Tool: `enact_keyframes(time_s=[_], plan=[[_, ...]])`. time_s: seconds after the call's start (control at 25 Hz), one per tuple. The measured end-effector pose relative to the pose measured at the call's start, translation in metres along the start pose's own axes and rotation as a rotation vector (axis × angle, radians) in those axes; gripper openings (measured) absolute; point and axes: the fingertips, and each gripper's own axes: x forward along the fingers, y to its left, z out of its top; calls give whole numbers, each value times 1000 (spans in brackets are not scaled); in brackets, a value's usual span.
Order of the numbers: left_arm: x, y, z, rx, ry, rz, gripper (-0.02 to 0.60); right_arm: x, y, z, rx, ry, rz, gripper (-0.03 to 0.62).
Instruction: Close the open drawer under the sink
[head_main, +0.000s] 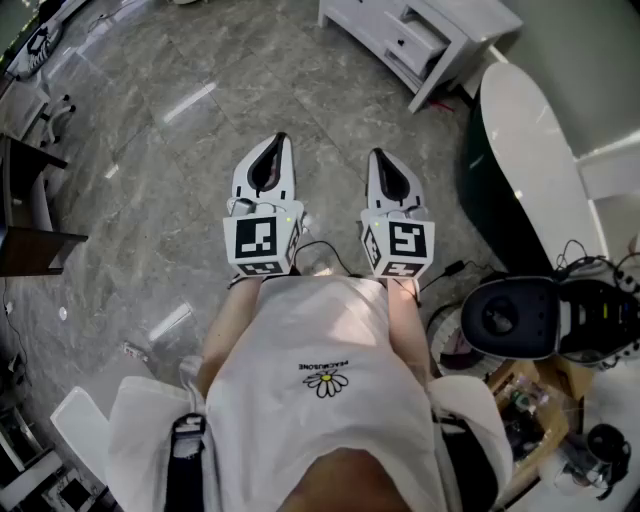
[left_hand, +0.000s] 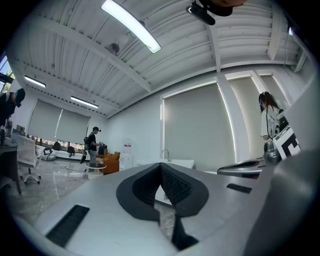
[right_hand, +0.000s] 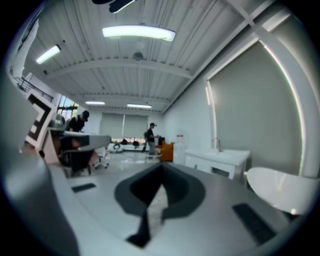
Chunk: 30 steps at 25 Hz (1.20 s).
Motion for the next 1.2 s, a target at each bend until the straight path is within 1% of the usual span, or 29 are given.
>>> enact_keyframes(time_s=[0.12,0.24,0.44,0.64,0.76,0.84,0.96,1.2], plan=[[7,-1,-9,-9,5,-13,20,6,-5,0,1,-2,-1,29],[15,-2,-12,1,12,-18,20,9,-8,-1,-2,1,5,29],[22,-2,-13,7,14,-5,20,8,-15,-6,-4,9,16,29],[25,3,-19,5,23,6,20,10,-15,-14,38,11,35,29],[34,9,-26,-22,40,8,20,14,-14,-18,42,30,48,29],[43,11,-30,-40,48,6,20,17,-16,-20,18,40,47,29],[61,9,-32,-37,44,-9,20,27,-25,-21,9,48,41,29],[119,6,-38,-52,55,-53,20,64,-58,-17,-14,69,4,29]])
